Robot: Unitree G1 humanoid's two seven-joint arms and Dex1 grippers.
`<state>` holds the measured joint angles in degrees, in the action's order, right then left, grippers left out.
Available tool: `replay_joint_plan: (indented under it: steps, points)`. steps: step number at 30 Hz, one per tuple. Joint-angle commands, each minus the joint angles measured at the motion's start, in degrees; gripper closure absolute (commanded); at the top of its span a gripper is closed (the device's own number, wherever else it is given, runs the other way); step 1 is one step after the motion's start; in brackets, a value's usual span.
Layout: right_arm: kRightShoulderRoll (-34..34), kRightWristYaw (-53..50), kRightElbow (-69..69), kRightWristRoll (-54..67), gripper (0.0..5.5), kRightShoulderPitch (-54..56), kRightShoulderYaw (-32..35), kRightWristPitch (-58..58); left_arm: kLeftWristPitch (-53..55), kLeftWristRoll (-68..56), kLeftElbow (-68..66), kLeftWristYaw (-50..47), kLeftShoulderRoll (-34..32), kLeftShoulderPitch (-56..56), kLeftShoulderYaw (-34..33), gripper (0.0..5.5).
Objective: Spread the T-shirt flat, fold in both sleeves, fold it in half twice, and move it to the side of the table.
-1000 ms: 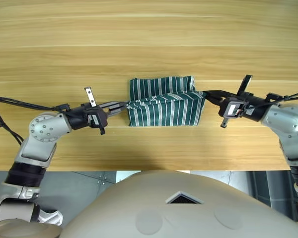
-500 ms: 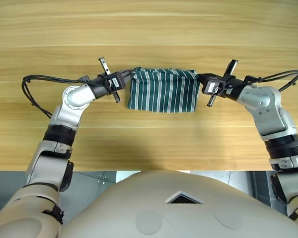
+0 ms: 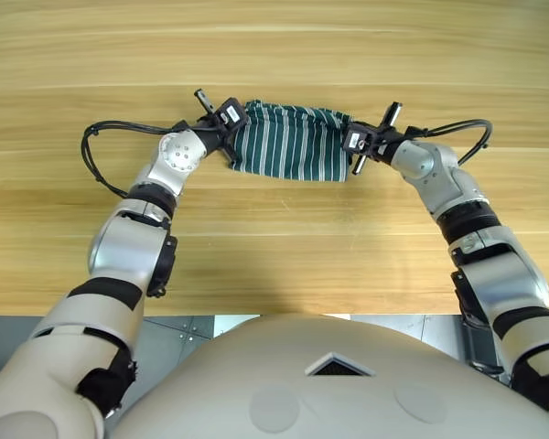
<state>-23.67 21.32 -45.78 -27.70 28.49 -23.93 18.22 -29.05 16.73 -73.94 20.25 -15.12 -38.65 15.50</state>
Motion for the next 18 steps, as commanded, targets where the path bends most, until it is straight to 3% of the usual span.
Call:
replay_joint_plan:
  steps: [1, 10, 16, 18]
  points:
    - [1.54, 1.14, -8.28, 3.16, 4.54, -1.67, 1.85, -0.69, 5.74, 1.40, -3.29, 1.15, 1.58, 0.96, 0.11, 4.54]
    - [7.84, 14.00, -14.96, 34.32, 3.28, 5.07, 25.96, -4.19, 11.43, -9.13, -3.33, 1.86, 2.66, -4.11, -12.31, 3.34]
    - [10.18, 15.92, -23.39, 46.36, 2.34, 11.68, 38.75, -13.08, 19.61, -17.78, -3.74, 1.86, 3.45, -8.43, -23.05, 2.48]
    - [10.44, 14.28, -25.48, 48.44, 1.92, 12.88, 42.01, -14.20, 24.90, -23.56, -3.97, 2.71, 4.02, -9.93, -29.48, 2.22]
